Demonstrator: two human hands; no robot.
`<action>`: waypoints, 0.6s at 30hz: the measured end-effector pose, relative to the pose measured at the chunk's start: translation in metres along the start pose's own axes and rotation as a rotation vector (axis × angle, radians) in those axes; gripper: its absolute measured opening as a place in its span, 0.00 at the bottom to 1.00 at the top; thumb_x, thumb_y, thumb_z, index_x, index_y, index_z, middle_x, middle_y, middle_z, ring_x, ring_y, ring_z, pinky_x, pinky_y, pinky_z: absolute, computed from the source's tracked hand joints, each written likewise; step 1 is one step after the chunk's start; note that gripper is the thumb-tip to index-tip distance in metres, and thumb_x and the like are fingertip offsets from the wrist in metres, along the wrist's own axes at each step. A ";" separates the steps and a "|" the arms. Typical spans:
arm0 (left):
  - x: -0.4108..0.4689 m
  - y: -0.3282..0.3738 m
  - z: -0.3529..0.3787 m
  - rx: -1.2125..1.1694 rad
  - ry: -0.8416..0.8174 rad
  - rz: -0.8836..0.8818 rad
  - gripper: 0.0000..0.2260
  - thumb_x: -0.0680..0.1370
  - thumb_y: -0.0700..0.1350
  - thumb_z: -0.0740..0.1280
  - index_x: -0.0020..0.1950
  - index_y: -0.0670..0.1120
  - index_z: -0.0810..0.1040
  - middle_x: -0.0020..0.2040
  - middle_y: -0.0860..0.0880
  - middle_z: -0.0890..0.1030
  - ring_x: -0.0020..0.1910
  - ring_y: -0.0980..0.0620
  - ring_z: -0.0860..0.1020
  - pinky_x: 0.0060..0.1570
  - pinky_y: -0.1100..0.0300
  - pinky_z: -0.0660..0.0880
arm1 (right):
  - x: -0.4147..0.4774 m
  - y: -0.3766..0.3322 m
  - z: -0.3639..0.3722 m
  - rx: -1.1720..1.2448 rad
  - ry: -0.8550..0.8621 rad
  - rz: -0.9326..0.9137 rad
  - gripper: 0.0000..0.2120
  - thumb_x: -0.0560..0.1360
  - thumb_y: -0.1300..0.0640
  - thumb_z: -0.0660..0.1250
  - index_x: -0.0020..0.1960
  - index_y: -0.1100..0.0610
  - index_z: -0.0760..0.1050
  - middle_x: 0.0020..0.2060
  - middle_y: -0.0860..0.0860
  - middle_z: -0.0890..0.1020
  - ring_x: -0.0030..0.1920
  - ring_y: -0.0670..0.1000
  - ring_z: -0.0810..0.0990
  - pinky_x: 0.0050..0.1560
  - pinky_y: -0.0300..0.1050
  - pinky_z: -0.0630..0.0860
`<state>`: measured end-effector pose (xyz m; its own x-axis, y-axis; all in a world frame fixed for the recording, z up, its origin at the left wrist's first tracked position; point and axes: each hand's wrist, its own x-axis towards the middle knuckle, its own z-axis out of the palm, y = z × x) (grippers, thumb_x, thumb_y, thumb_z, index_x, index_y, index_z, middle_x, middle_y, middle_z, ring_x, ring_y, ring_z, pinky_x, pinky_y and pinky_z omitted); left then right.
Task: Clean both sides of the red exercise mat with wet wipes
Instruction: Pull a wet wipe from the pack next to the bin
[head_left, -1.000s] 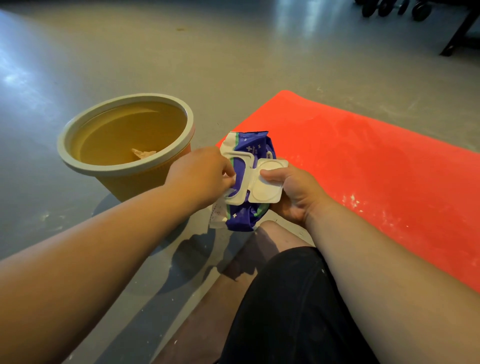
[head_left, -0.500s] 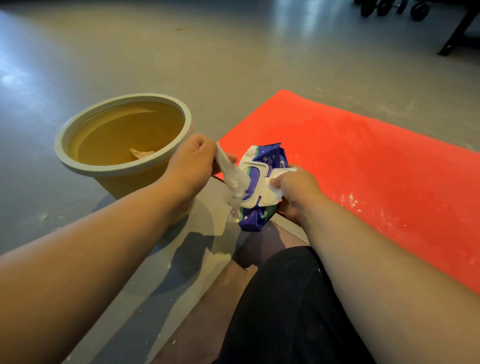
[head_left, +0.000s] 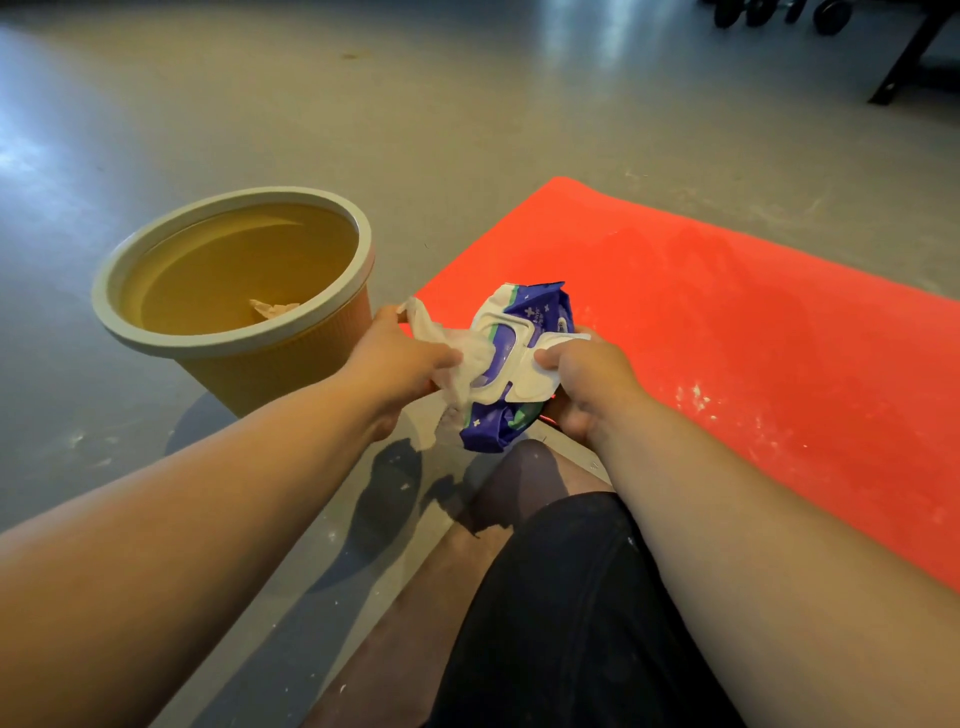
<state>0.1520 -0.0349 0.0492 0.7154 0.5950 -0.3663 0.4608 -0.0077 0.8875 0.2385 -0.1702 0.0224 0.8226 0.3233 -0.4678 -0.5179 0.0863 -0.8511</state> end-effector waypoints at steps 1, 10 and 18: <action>0.001 -0.002 -0.001 0.103 0.036 0.030 0.30 0.75 0.36 0.69 0.73 0.51 0.62 0.57 0.49 0.74 0.54 0.48 0.76 0.47 0.54 0.78 | 0.000 0.000 -0.001 -0.016 0.017 -0.003 0.16 0.73 0.74 0.55 0.48 0.55 0.71 0.42 0.58 0.76 0.41 0.57 0.76 0.42 0.52 0.75; 0.002 0.011 -0.013 0.242 0.342 0.496 0.10 0.80 0.50 0.62 0.47 0.45 0.79 0.41 0.48 0.79 0.41 0.51 0.78 0.40 0.57 0.75 | 0.016 0.007 -0.008 -0.121 0.187 -0.077 0.15 0.70 0.68 0.55 0.44 0.51 0.73 0.43 0.57 0.79 0.40 0.56 0.77 0.39 0.53 0.74; -0.005 0.034 -0.019 0.032 0.442 0.613 0.09 0.79 0.46 0.61 0.38 0.47 0.70 0.34 0.53 0.70 0.32 0.60 0.67 0.30 0.72 0.65 | 0.017 0.007 -0.012 -0.143 0.259 -0.053 0.14 0.70 0.67 0.54 0.46 0.51 0.73 0.43 0.56 0.81 0.41 0.59 0.80 0.44 0.57 0.79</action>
<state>0.1545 -0.0227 0.0867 0.5745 0.7436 0.3421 0.0684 -0.4601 0.8852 0.2518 -0.1758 0.0055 0.8895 0.0694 -0.4515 -0.4496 -0.0425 -0.8922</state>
